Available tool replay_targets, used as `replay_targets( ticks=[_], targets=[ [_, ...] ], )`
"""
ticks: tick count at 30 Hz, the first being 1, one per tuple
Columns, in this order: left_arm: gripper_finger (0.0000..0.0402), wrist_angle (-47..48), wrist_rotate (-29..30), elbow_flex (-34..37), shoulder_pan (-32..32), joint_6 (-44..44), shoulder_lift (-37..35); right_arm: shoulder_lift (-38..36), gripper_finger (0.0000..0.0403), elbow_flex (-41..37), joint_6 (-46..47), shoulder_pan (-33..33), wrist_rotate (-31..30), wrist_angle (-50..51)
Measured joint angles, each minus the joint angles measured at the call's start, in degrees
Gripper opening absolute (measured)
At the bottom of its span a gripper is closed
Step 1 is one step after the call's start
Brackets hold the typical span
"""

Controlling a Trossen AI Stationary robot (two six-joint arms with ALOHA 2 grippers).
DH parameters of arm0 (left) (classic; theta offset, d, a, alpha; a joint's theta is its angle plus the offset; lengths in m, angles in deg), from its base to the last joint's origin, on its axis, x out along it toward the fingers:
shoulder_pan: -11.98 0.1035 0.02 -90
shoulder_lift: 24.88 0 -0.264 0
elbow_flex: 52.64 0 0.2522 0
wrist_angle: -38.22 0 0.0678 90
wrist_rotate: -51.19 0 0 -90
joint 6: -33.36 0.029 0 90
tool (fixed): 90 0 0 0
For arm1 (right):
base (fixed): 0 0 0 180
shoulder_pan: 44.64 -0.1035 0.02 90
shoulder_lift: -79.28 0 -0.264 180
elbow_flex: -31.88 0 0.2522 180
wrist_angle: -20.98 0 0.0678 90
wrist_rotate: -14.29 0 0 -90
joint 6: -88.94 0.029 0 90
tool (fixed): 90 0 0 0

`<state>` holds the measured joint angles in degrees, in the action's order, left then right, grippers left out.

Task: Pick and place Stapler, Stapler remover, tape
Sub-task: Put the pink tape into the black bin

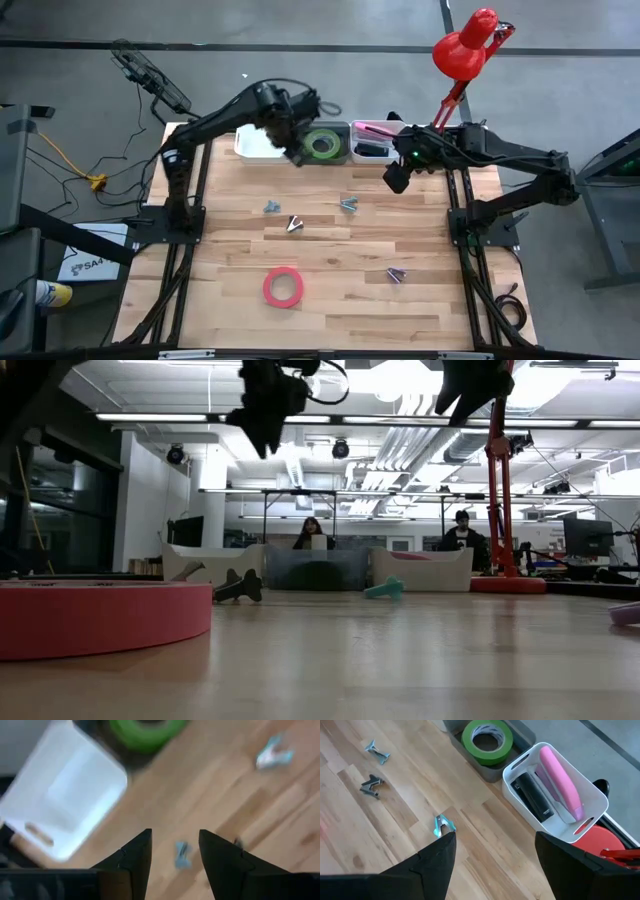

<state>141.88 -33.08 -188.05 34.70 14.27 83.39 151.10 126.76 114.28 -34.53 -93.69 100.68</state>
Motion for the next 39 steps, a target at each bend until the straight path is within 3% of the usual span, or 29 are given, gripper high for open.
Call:
replay_targets(
  ticks=[9, 15, 18, 27, 36, 39],
  targets=[
    [0.0159, -2.0, -2.4, 24.4, -9.8, -14.0, -12.7, 0.0, 0.0263, 0.0, -1.3, 0.0, 0.0, 1.3],
    [0.0159, -5.9, -5.4, 36.2, -20.0, -25.5, -16.5, 0.0, 0.0263, 0.0, -2.3, 0.0, 0.3, 1.2],
    [0.0159, -7.4, -6.0, 39.8, -24.5, -29.8, -16.4, 0.0, 0.0263, 0.0, -2.5, 0.0, 1.2, 1.3],
    [0.0166, -23.3, -6.9, 46.6, -34.7, -40.1, -16.4, 0.0, 0.0263, 0.0, -1.8, 0.0, 1.9, 1.3],
    [0.0266, -32.5, -8.0, 51.6, -41.8, -47.8, -15.5, 0.0, 0.0263, 0.0, 0.3, -0.2, 5.1, 2.4],
    [0.0281, -32.9, -7.7, 52.6, -43.4, -48.9, -14.0, 0.0, 0.0263, 0.0, 1.5, -1.4, 4.7, 3.1]
  ],
)
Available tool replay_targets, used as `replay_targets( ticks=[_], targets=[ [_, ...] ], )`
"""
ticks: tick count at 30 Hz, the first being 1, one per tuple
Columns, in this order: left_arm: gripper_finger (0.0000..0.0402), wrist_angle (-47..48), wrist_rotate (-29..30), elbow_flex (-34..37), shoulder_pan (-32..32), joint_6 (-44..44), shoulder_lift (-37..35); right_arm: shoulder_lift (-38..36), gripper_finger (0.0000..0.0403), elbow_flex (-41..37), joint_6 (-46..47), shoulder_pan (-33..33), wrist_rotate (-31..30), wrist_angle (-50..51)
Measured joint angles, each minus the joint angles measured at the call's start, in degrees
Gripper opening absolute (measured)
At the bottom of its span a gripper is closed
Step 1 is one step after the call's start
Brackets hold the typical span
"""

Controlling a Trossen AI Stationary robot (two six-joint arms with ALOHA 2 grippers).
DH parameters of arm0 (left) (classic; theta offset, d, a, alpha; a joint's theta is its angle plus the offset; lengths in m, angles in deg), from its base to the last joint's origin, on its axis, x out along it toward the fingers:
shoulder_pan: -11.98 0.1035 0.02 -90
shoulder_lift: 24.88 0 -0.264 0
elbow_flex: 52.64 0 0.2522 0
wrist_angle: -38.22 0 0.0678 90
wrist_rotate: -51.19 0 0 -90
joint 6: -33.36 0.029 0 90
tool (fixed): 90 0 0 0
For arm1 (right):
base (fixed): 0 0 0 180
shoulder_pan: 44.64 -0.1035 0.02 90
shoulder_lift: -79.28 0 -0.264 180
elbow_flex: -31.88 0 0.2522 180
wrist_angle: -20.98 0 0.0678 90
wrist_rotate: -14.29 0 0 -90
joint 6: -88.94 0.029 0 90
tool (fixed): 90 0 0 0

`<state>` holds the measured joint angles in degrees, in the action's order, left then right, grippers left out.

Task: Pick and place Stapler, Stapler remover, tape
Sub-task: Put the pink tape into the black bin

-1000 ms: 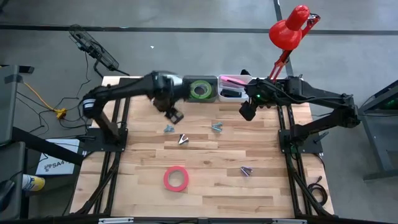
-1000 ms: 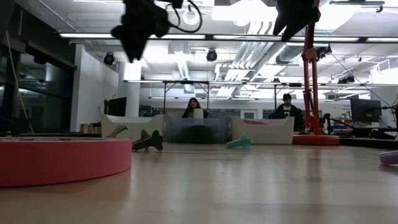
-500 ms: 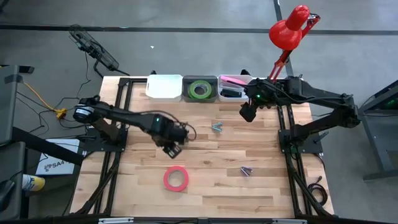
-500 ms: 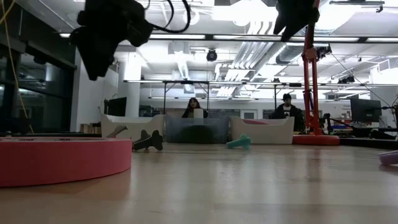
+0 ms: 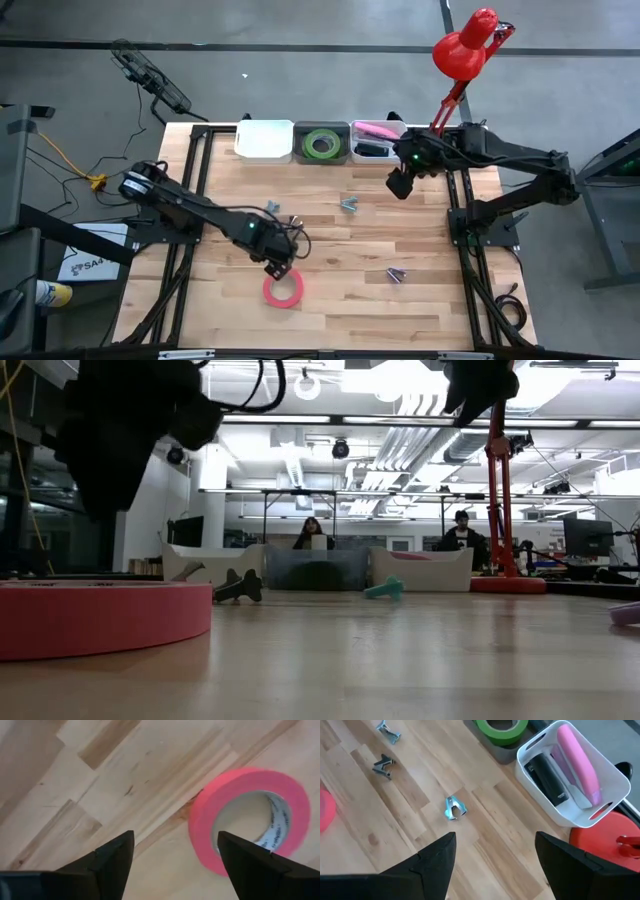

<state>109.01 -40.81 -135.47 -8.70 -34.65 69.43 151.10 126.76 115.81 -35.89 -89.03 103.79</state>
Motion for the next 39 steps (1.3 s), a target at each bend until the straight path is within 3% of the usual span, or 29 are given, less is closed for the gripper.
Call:
replay_targets(
  ticks=[13, 22, 27, 36, 39],
  targets=[
    [0.0284, -8.2, -0.4, 0.2, -3.8, 0.6, 8.1, 0.0, 0.0263, 0.0, 9.2, -8.8, -0.2, 1.1],
    [0.0280, -8.6, -2.0, 0.1, -4.1, 2.2, 13.4, 0.0, 0.0263, 0.0, 16.8, -16.1, -3.3, 2.3],
    [0.0233, -9.5, -2.6, 0.0, -4.1, 2.2, 14.1, 0.0, 0.0263, 0.0, 20.0, -19.6, -5.4, 2.6],
    [0.0096, -9.8, -3.5, 0.1, -4.1, 2.4, 14.2, 0.0, 0.0263, 0.0, 23.7, -22.9, -7.9, 2.7],
    [0.0081, -9.9, -3.5, 0.1, -4.1, 3.0, 14.3, 0.0, 0.0263, 0.0, 24.2, -23.3, -8.0, 2.7]
  ],
)
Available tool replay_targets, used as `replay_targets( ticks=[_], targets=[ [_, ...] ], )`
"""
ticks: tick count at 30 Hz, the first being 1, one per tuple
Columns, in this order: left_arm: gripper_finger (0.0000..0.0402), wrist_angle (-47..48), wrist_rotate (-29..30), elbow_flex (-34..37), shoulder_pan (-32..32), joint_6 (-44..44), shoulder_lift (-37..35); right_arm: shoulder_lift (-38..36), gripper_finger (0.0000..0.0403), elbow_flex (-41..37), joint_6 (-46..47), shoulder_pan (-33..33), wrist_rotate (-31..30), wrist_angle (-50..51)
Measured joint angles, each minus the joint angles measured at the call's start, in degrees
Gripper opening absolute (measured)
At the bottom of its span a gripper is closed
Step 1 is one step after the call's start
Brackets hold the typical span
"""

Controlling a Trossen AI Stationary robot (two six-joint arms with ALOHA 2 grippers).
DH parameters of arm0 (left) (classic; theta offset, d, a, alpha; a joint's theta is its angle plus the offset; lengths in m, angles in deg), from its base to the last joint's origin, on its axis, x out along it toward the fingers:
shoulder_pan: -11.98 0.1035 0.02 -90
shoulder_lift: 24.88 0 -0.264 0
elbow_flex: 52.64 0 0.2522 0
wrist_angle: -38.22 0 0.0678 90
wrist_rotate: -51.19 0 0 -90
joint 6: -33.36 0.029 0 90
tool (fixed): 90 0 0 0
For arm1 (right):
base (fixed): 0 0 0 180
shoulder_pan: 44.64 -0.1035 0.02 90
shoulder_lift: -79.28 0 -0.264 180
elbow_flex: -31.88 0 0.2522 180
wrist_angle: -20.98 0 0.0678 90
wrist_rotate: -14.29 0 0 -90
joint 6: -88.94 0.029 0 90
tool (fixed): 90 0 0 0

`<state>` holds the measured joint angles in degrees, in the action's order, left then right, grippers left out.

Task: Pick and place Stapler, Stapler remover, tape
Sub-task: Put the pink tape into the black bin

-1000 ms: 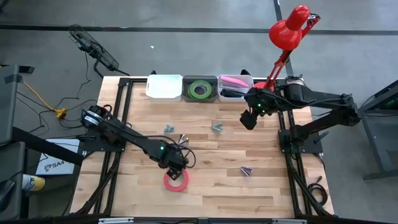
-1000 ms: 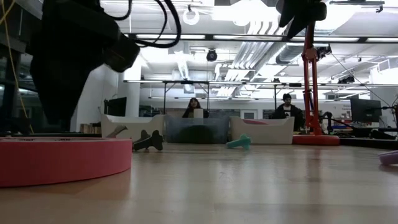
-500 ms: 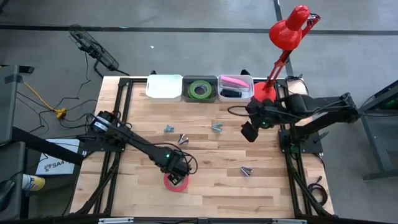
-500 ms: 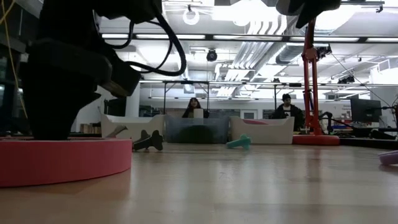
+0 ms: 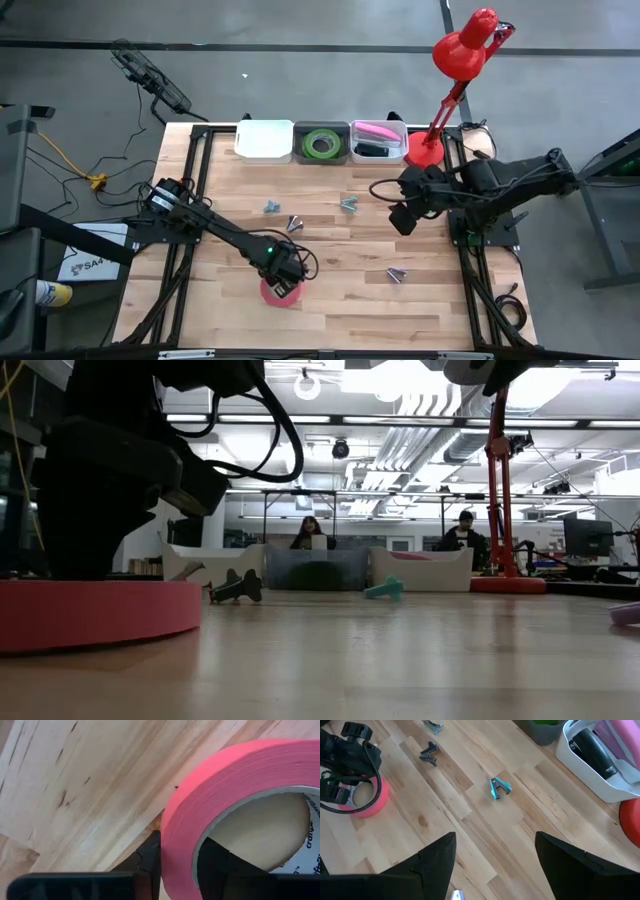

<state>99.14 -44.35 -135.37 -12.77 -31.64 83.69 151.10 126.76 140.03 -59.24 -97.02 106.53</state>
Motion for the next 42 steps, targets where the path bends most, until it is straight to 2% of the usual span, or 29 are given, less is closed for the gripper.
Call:
replay_targets(
  ticks=[13, 23, 32, 42],
  targets=[
    [0.0081, 2.9, 0.9, -3.5, 0.0, 3.5, 0.6, 0.0, 0.0263, 0.0, 1.4, -0.9, -0.1, 0.0],
    [0.0081, 4.8, 4.4, -5.3, 1.5, 3.7, -4.8, 0.0, 0.0263, 0.0, 1.0, -0.9, -0.2, 0.0],
    [0.0080, 7.3, 6.1, -5.6, 9.2, 7.8, -10.0, 0.0, 0.0263, 0.0, 1.0, -0.9, -0.2, 0.0],
    [0.0080, 9.1, 7.7, -14.9, 23.6, 21.4, -10.1, 0.0, 0.0263, 0.0, 1.4, -0.1, -4.6, 0.0]
  ],
)
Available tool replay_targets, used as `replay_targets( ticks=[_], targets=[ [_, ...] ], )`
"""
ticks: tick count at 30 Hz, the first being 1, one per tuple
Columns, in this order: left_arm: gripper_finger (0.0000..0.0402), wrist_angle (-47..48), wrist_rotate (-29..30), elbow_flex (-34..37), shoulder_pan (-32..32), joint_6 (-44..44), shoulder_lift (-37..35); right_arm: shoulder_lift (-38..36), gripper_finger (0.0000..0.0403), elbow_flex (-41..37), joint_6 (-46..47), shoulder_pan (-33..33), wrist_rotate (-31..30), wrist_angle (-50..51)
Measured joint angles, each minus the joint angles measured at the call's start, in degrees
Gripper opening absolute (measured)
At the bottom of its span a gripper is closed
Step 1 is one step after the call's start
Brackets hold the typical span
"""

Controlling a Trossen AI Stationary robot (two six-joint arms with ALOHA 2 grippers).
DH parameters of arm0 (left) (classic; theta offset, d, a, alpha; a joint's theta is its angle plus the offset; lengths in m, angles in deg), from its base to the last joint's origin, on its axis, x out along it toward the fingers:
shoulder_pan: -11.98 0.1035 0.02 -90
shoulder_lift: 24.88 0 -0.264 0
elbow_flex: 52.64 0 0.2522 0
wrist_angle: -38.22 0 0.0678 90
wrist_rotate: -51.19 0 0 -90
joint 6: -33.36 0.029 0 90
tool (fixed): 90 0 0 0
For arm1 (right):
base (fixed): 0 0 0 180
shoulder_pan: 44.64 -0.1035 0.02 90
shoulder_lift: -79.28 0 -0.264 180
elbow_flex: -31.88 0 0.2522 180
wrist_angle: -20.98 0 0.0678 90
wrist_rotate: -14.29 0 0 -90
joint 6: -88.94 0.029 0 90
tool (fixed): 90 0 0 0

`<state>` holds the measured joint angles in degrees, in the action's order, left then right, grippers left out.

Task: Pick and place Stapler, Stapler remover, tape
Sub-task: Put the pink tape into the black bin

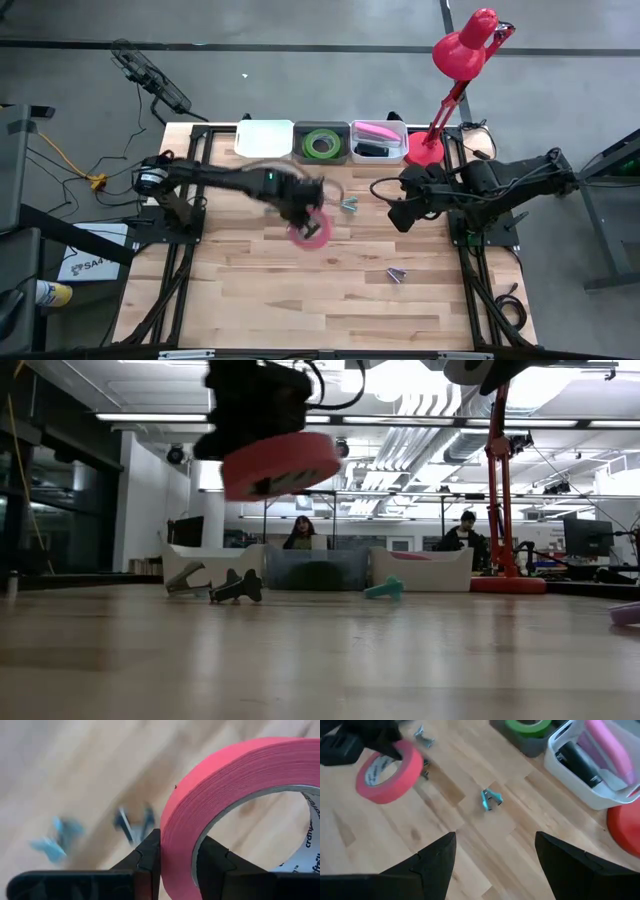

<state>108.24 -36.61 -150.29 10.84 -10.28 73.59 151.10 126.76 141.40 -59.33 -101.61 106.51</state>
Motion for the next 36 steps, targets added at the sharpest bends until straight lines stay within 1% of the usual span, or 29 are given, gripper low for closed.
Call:
replay_targets(
  ticks=[4, 9, 13, 20, 24, 29, 34, 36],
  targets=[
    [0.0080, 1.0, 0.5, -4.2, 6.2, 4.0, 0.0, 0.0, 0.0263, 0.0, -0.4, 1.5, -1.5, 0.0],
    [0.0080, 0.3, 1.1, -7.5, 13.7, 6.4, 0.0, 0.0, 0.0263, 0.0, -4.0, 4.6, -1.6, 0.0],
    [0.0080, -0.8, 1.6, -8.3, 19.6, 7.5, 0.0, 0.0, 0.0263, 0.0, -8.0, 7.8, -1.1, 0.0],
    [0.0080, -4.2, 0.4, -8.4, 28.9, 6.6, 1.3, 0.0, 0.0263, 0.0, -14.0, 13.6, -0.7, 0.0],
    [0.0080, -8.1, -1.4, -8.4, 32.6, 5.7, 3.0, 0.0, 0.0263, 0.0, -17.1, 16.6, -0.7, 0.0],
    [0.0080, -12.7, -4.2, -8.4, 35.9, 2.4, 6.1, 0.0, 0.0263, 0.0, -17.8, 19.6, -0.5, 0.0],
    [0.0080, -19.0, -7.5, -8.4, 37.5, -0.5, 10.0, 0.0, 0.0263, 0.0, -18.0, 20.8, -0.6, 0.0],
    [0.0080, -19.1, -8.1, -9.6, 37.9, -0.6, 11.3, 0.0, 0.0263, 0.0, -18.0, 21.2, -0.5, 0.0]
  ],
)
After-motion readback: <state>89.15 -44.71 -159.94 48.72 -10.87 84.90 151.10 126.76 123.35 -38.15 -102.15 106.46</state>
